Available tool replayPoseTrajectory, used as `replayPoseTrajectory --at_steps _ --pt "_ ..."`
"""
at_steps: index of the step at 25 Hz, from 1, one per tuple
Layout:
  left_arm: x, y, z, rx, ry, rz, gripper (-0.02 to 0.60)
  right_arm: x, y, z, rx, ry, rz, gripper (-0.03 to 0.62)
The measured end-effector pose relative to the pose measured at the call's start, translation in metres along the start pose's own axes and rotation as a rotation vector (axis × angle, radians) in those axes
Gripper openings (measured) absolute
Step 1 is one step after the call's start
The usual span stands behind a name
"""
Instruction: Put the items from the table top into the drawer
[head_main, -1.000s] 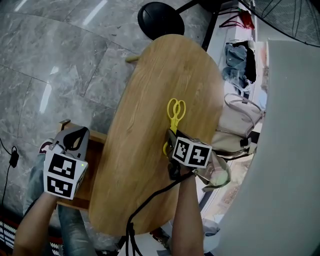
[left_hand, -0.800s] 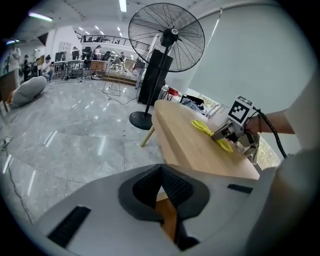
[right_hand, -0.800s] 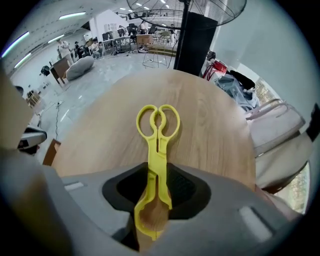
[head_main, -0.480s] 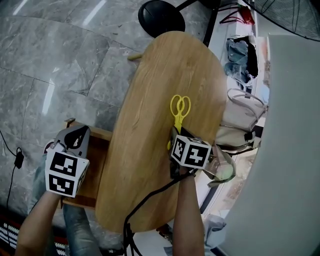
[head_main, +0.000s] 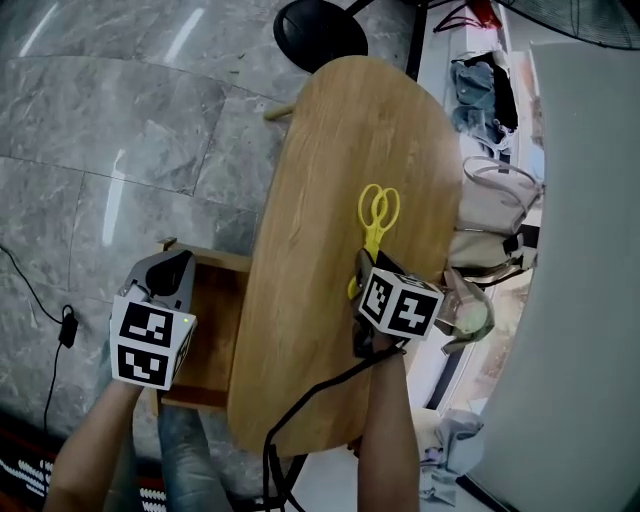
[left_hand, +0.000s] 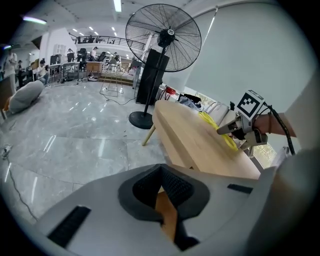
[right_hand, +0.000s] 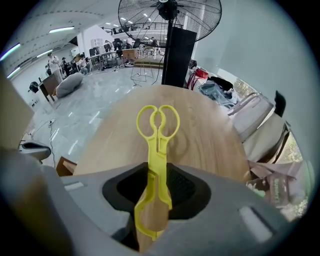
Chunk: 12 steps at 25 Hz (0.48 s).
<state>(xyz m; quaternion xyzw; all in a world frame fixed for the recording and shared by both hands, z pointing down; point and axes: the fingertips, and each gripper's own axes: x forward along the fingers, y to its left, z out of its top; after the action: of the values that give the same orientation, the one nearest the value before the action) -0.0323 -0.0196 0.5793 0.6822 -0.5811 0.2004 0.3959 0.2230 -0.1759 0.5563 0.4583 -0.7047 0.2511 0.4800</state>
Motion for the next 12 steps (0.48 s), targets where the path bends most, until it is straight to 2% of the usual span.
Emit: replayPoseTrajectory --at_steps 8,12 --pt "-0.039 0.011 0.002 0.091 0.045 -0.021 -0.005 -0.041 0.051 -0.022 0.128 -0.025 0.045 0.118" --pt "-0.053 0.017 -0.003 0.114 0.066 -0.027 -0.005 -0.059 0.074 -0.037 0.142 -0.025 0.047 0.118"
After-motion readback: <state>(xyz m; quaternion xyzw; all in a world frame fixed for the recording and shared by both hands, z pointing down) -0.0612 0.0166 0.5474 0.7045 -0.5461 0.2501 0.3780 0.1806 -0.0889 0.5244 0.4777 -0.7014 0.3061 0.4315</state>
